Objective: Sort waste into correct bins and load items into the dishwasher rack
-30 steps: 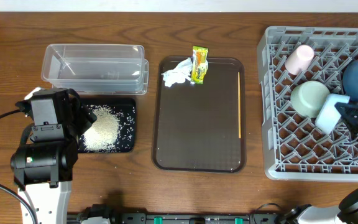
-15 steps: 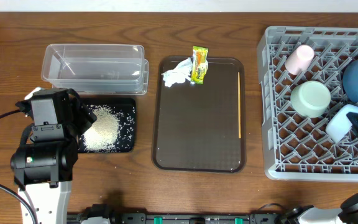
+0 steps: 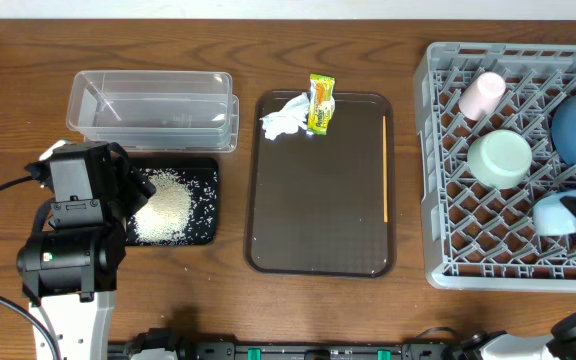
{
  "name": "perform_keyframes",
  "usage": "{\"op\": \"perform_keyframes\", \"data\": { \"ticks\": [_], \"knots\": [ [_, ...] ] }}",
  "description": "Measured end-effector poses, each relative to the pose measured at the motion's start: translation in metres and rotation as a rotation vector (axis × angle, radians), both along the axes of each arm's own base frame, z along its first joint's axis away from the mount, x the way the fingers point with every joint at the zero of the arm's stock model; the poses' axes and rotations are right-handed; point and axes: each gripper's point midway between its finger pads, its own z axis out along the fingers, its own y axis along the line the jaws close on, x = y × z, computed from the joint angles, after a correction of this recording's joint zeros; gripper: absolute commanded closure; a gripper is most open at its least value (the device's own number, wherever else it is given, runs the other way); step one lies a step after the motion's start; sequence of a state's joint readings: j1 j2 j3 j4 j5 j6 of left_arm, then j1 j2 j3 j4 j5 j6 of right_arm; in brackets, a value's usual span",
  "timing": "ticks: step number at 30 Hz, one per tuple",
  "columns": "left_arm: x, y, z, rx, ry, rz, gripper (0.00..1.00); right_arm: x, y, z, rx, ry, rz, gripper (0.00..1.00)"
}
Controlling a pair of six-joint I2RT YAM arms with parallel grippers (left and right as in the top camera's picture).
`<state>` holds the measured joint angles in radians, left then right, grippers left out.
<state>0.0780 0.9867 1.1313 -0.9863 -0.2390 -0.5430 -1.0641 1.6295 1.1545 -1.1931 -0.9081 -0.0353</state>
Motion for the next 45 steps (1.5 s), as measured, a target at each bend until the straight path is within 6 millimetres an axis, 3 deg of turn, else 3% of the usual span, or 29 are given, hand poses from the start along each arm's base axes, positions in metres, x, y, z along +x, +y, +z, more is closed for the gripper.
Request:
{"op": "perform_keyframes", "data": {
  "ticks": [7, 12, 14, 16, 20, 24, 28, 36, 45],
  "knots": [
    [0.000, 0.000, 0.000, 0.000, 0.000, 0.000, 0.12, -0.013, -0.002, 0.005, -0.048, 0.044, -0.021, 0.56],
    [0.000, 0.000, 0.000, 0.000, 0.000, 0.000, 0.12, -0.024, 0.002, 0.036, -0.178, 0.039, -0.053, 0.55],
    [0.000, 0.000, 0.000, 0.000, 0.000, 0.000, 0.12, -0.027, 0.005, 0.052, -0.239, 0.016, -0.067, 0.46],
    [0.000, 0.000, 0.000, 0.000, 0.000, 0.000, 0.12, -0.030, 0.008, 0.065, -0.291, -0.007, -0.083, 0.43],
    [0.000, 0.000, 0.000, 0.000, 0.000, 0.000, 0.12, -0.030, 0.009, 0.089, -0.405, -0.067, -0.107, 0.55],
    [0.000, 0.000, 0.000, 0.000, 0.000, 0.000, 0.12, -0.024, 0.011, 0.096, -0.443, -0.080, -0.105, 0.73],
    [0.000, 0.000, 0.000, 0.000, 0.000, 0.000, 0.12, -0.015, 0.011, 0.087, -0.478, -0.011, -0.098, 0.92],
    [0.000, 0.000, 0.000, 0.000, 0.000, 0.000, 0.12, -0.005, 0.019, 0.043, -0.506, 0.231, -0.026, 0.99],
    [0.000, 0.000, 0.000, 0.000, 0.000, 0.000, 0.12, -0.019, 0.003, -0.005, -0.487, 0.506, -0.049, 0.99]
  ]
}}
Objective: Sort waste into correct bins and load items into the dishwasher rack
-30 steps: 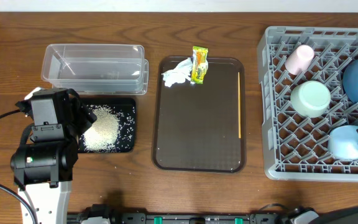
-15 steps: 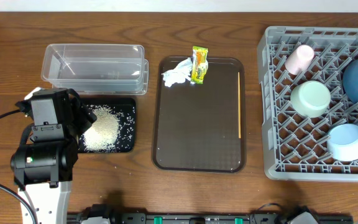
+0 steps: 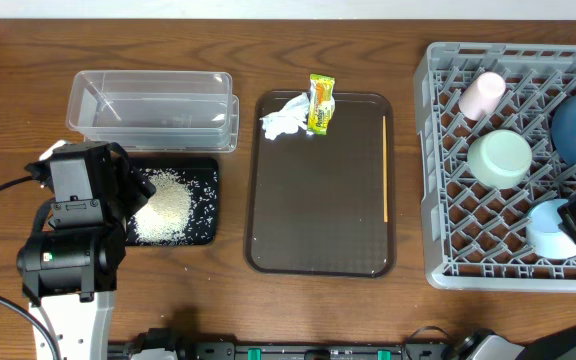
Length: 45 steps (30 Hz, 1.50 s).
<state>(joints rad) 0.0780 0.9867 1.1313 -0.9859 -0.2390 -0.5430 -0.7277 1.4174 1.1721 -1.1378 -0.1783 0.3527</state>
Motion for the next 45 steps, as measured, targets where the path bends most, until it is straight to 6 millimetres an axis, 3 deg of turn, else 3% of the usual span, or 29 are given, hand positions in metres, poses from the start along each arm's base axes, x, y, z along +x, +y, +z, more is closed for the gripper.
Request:
{"op": "perform_keyframes", "data": {
  "ticks": [5, 12, 34, 45],
  "knots": [
    [0.000, 0.000, 0.000, 0.000, 0.000, 0.000, 0.12, -0.004, -0.008, -0.010, -0.009, 0.054, -0.036, 0.99],
    [0.000, 0.000, 0.000, 0.000, 0.000, 0.000, 0.12, 0.005, -0.018, -0.008, -0.050, 0.018, -0.054, 0.99],
    [0.000, 0.000, 0.000, 0.000, 0.000, 0.000, 0.12, 0.012, -0.022, -0.007, -0.067, -0.009, -0.058, 0.99],
    [0.000, 0.000, 0.000, 0.000, 0.000, 0.000, 0.12, 0.013, -0.018, -0.027, -0.048, 0.076, -0.040, 0.99]
  ]
}}
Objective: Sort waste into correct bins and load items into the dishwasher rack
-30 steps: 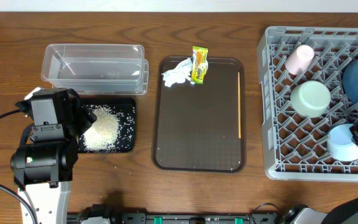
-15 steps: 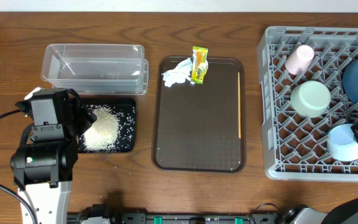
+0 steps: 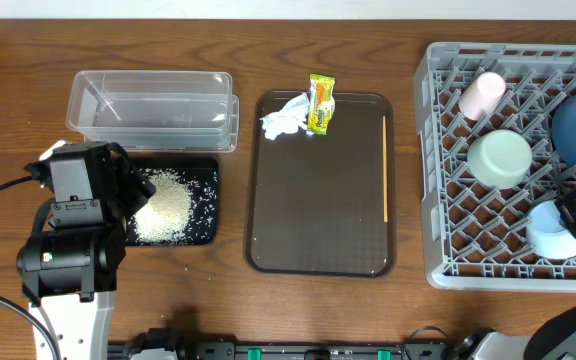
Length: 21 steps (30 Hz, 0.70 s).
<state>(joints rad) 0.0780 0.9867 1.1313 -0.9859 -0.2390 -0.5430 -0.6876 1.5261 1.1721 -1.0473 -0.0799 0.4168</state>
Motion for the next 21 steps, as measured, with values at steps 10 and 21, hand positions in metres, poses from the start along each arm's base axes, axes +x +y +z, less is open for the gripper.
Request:
{"op": "perform_keyframes", "data": {
  "ticks": [10, 21],
  "knots": [
    [0.000, 0.000, 0.000, 0.000, 0.000, 0.000, 0.12, -0.011, 0.000, -0.003, 0.006, 0.057, -0.077, 0.99],
    [0.000, 0.000, 0.000, 0.000, 0.000, 0.000, 0.12, -0.021, -0.019, 0.036, -0.099, 0.103, -0.133, 0.99]
  ]
}}
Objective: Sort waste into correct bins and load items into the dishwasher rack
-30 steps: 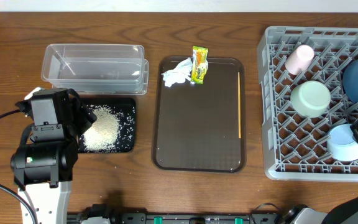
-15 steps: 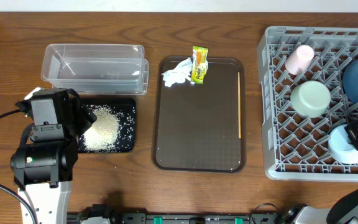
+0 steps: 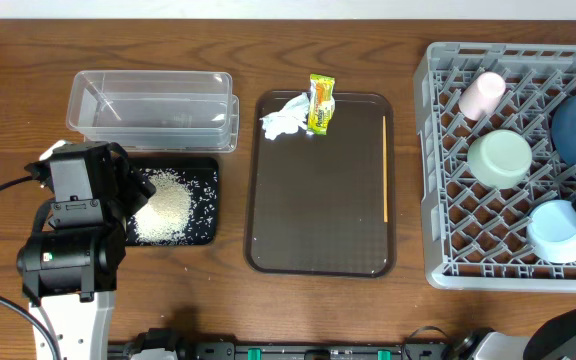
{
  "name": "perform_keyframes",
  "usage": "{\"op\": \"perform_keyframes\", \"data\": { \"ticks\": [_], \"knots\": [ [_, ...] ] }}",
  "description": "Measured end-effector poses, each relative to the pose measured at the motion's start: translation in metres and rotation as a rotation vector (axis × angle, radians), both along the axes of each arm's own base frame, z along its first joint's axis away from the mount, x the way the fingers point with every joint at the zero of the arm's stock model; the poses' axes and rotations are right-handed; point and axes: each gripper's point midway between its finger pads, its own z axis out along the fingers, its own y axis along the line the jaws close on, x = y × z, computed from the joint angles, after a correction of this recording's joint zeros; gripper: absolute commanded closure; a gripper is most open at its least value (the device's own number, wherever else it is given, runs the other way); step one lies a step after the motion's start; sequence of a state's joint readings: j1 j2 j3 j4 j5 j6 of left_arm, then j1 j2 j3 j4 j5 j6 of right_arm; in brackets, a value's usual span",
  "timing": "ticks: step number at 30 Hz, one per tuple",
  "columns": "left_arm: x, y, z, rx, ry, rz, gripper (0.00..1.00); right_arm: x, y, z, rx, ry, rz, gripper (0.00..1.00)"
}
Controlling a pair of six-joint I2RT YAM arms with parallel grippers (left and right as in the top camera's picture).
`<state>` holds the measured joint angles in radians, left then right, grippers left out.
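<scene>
On the brown tray [image 3: 320, 230] lie a crumpled white paper [image 3: 284, 117], a yellow snack wrapper [image 3: 320, 103] and a thin yellow stick [image 3: 385, 168]. The grey dishwasher rack [image 3: 446, 200] holds a pink cup [image 3: 482, 94], a pale green bowl [image 3: 499, 158], a dark blue bowl and a light blue cup [image 3: 560, 231]. My right gripper shows only as a dark part at the frame's right edge, beside the light blue cup. My left gripper [image 3: 134, 193] hangs over the black tray, its fingers hidden under the arm.
A clear plastic bin [image 3: 153, 108] stands at the back left. In front of it a black tray [image 3: 203, 200] carries a heap of white rice [image 3: 166, 210]. The left arm's base covers the table's front left.
The right gripper has drawn back from over the light blue cup to the frame's right edge. The cup now shows whole, mouth up, in the rack's front right. The left arm is unchanged.
The right gripper held the light blue cup tilted over the rack's right side. The cup then stood lower and nearer the front, still under the gripper. Now the cup sits in the rack with the gripper beside it. The tray's items never moved.
</scene>
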<state>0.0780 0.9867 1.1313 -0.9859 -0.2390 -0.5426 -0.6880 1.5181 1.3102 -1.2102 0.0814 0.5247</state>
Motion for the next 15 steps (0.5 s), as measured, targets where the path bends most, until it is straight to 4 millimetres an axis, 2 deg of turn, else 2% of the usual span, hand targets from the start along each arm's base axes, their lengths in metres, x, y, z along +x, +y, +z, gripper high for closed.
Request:
{"op": "perform_keyframes", "data": {
  "ticks": [3, 5, 9, 11, 13, 15],
  "knots": [
    [0.000, 0.000, 0.000, 0.000, 0.000, 0.000, 0.12, 0.001, 0.000, 0.010, -0.001, -0.011, 0.000, 0.99],
    [0.000, 0.000, 0.000, 0.000, 0.000, 0.000, 0.12, 0.010, 0.006, 0.016, 0.028, -0.061, 0.042, 0.99],
    [0.000, 0.000, 0.000, 0.000, 0.000, 0.000, 0.12, 0.041, 0.039, 0.032, 0.159, -0.250, 0.233, 0.97],
    [0.000, 0.000, 0.000, 0.000, 0.000, 0.000, 0.12, 0.055, 0.064, 0.044, 0.229, -0.350, 0.353, 0.89],
    [0.000, 0.000, 0.000, 0.000, 0.000, 0.000, 0.12, 0.065, 0.089, 0.057, 0.276, -0.431, 0.468, 0.71],
    [0.000, 0.000, 0.000, 0.000, -0.001, 0.000, 0.12, 0.072, 0.114, 0.071, 0.297, -0.492, 0.574, 0.43]
  ]
}}
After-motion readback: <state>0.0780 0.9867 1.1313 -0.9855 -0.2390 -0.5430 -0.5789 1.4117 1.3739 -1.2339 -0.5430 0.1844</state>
